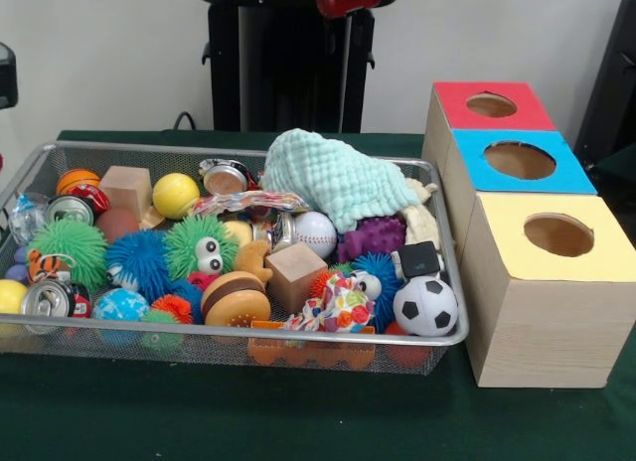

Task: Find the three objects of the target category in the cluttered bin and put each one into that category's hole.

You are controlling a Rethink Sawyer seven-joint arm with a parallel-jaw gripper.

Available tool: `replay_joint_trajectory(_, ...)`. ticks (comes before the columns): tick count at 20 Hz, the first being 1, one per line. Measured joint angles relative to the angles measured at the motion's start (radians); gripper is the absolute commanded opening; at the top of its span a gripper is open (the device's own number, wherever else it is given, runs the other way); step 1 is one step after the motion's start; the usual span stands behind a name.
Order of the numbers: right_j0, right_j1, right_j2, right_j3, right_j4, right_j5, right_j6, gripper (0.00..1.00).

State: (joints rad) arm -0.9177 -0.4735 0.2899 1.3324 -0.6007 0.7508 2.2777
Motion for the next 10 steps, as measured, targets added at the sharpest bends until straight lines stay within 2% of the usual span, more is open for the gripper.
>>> replay_joint_trajectory(10, 0.063, 0.025, -0.05, -0.025, 0.032, 0.001, 0.0, 1.0)
